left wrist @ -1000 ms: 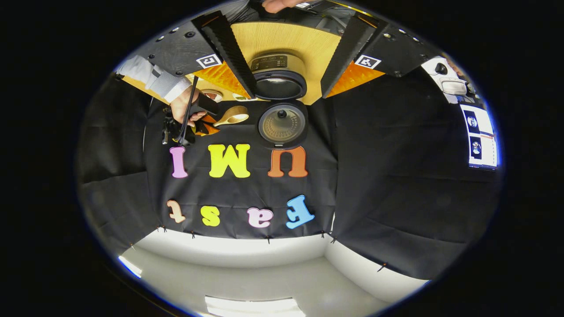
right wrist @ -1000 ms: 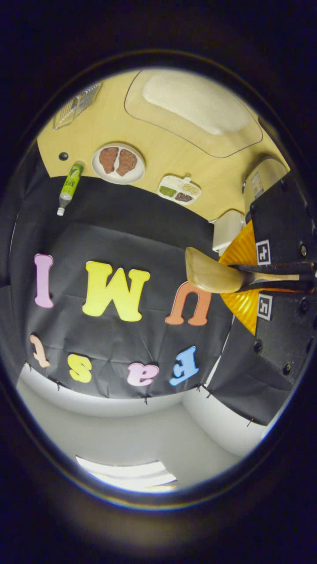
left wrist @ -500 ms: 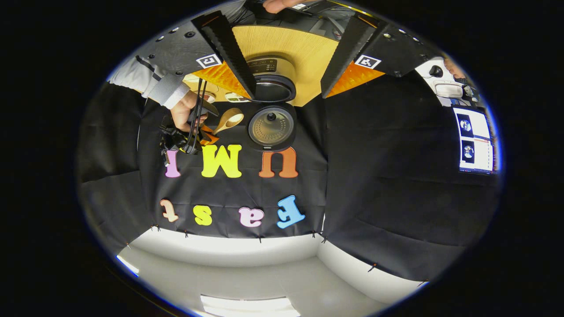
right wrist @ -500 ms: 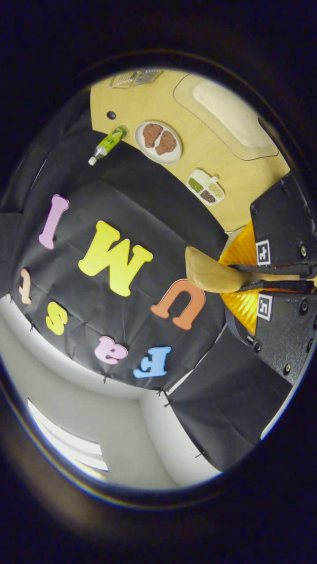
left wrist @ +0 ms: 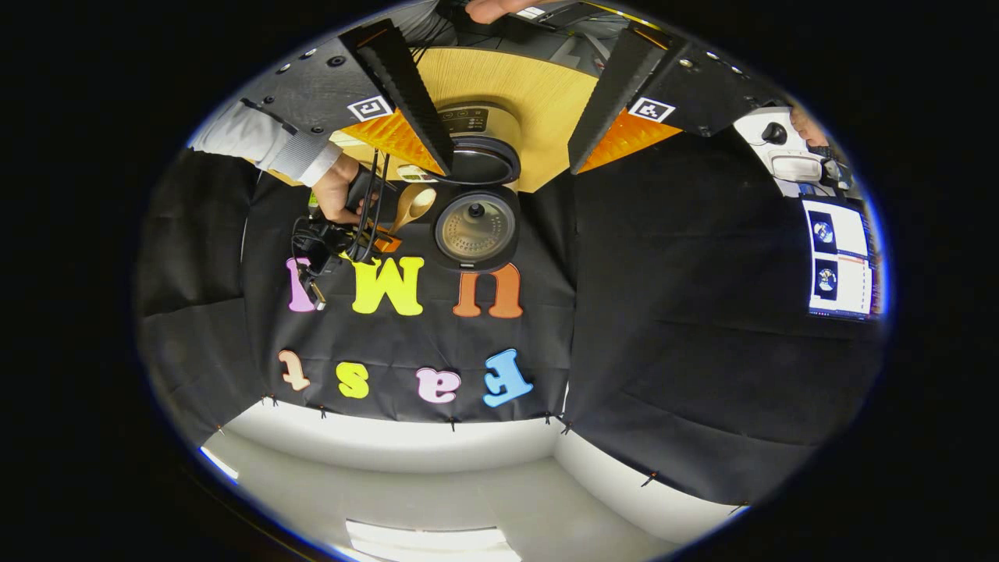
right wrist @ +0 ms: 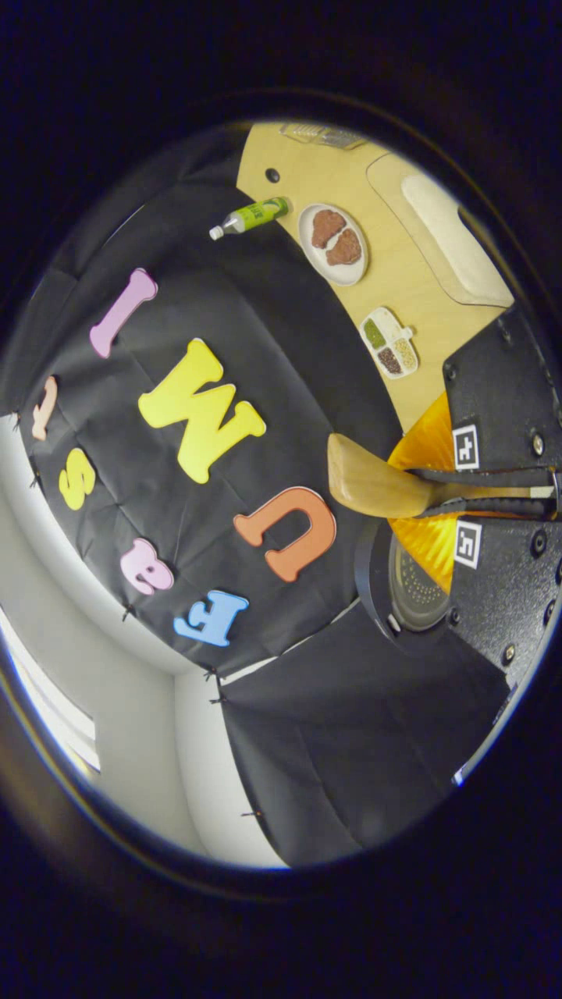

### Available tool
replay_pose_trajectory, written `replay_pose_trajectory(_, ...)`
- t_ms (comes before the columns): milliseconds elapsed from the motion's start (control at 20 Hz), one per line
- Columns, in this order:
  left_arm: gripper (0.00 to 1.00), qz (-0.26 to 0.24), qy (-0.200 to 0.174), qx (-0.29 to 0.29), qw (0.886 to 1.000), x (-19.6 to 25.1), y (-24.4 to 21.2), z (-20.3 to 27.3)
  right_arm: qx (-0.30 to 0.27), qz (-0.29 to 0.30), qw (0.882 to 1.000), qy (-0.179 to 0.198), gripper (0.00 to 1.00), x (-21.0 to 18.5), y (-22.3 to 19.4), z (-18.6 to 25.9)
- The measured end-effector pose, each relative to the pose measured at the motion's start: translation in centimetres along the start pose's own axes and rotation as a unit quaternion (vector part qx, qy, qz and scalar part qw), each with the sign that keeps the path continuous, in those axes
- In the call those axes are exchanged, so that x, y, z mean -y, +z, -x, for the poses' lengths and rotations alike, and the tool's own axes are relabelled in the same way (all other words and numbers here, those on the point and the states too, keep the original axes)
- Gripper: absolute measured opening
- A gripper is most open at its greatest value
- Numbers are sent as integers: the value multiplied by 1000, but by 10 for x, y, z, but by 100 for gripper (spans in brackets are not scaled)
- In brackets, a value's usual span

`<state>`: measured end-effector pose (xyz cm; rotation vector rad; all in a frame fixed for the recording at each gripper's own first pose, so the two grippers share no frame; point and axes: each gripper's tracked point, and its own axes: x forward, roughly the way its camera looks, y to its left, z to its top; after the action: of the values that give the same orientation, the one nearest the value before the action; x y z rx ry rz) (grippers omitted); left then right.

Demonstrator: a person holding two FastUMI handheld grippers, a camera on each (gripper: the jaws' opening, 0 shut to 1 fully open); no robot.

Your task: Close the left gripper, press the button to open the rice cooker; take a wooden spoon from the chopstick holder with the right hand, scoop a spoonful of rice and pour it into the rice cooker, then put the wooden spoon back into the chopstick holder.

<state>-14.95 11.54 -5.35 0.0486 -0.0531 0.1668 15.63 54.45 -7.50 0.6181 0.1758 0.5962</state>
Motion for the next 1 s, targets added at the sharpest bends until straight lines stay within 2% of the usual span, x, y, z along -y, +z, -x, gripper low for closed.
replay_pose_trajectory(450,94,4,4,-10,1000,-5,-10,-1,4,87,996,8,10,-17,-15,-1)
replay_pose_trajectory(700,94,3,2,-19,1000,-7,-17,-1,23,187,982,6,10,-21,-20,-1)
replay_pose_trajectory(1000,94,13,-1,-26,1000,-10,-26,-7,11,231,972,27,10,-40,-47,-7)
